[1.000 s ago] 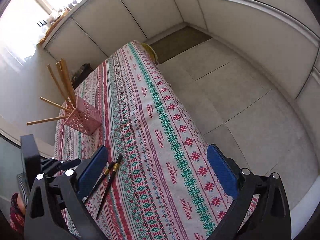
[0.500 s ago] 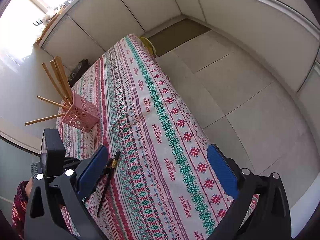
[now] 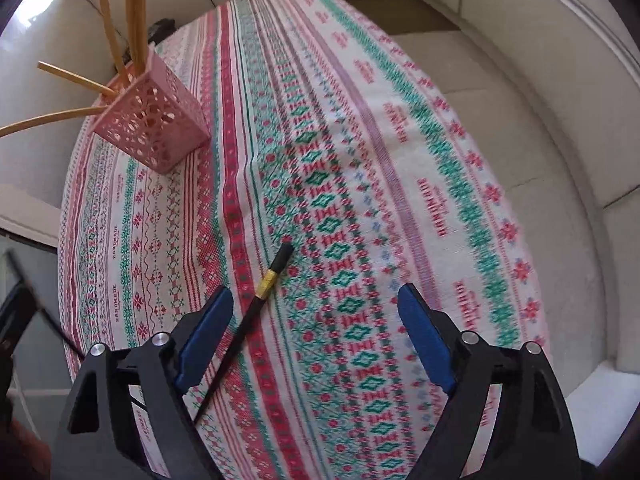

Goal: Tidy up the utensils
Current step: 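Grasp a black chopstick with the left tool while the right grasps the other, then lift both black chopsticks upright and carry them above the pink basket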

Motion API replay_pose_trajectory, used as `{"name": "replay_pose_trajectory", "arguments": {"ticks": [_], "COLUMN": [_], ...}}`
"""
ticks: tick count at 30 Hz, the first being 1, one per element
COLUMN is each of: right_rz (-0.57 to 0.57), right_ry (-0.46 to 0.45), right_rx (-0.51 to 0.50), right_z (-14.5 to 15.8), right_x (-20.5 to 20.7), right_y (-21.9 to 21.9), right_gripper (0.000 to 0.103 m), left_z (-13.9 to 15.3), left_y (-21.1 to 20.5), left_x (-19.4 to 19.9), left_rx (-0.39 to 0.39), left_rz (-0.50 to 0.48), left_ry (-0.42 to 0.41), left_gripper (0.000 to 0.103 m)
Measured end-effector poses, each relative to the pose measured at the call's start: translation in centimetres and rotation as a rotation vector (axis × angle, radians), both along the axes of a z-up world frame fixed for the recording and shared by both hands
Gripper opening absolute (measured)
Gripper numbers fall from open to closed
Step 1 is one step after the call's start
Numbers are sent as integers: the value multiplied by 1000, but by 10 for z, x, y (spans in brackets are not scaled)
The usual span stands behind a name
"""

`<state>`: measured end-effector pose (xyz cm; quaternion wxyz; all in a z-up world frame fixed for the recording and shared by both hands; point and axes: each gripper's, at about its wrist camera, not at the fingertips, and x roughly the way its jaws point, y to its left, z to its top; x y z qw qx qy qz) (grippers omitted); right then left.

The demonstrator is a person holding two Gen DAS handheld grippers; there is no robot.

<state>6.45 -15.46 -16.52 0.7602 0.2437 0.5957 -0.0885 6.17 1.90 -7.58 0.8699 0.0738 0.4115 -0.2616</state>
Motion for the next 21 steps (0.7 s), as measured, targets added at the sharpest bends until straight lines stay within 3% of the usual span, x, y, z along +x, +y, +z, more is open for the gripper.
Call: {"name": "replay_pose_trajectory", "arguments": {"ticks": [2, 5, 7, 8, 9, 12, 14, 17, 19, 21], "right_rz": [-21, -40, -27, 3, 34, 82, 85, 85, 111, 160], "right_ry": [55, 55, 19, -20, -38, -67, -151, -270, -361, -470], "right_rx": [-15, -177, -262, -270, -265, -184, -7, 72, 71, 8], "right_z": [-13, -14, -12, -9, -6, -6, -4, 13, 35, 64], "right_x": [10, 14, 12, 11, 10, 8, 0, -21, -41, -63], "right_y": [13, 39, 54, 62, 69, 74, 63, 40, 30, 25], "right_gripper": [84, 83, 73, 48, 14, 9, 8, 8, 8, 8], "left_z": [15, 28, 34, 37, 43, 50, 53, 61, 68, 76], "left_y": [13, 28, 36, 38, 40, 43, 46, 50, 50, 48], "left_x": [-10, -11, -13, -13, -16, -21, -21, -26, -31, -39], "left_rx": [-33, -56, -76, -82, -89, -109, -129, -189, -220, -252], "left_rz": [24, 48, 55, 59, 59, 58, 60, 52, 49, 45], "left_ry": [-25, -49, -59, -68, -77, -90, -94, -102, -127, -162], "left_gripper": [6, 6, 6, 6, 6, 6, 6, 6, 6, 6]}}
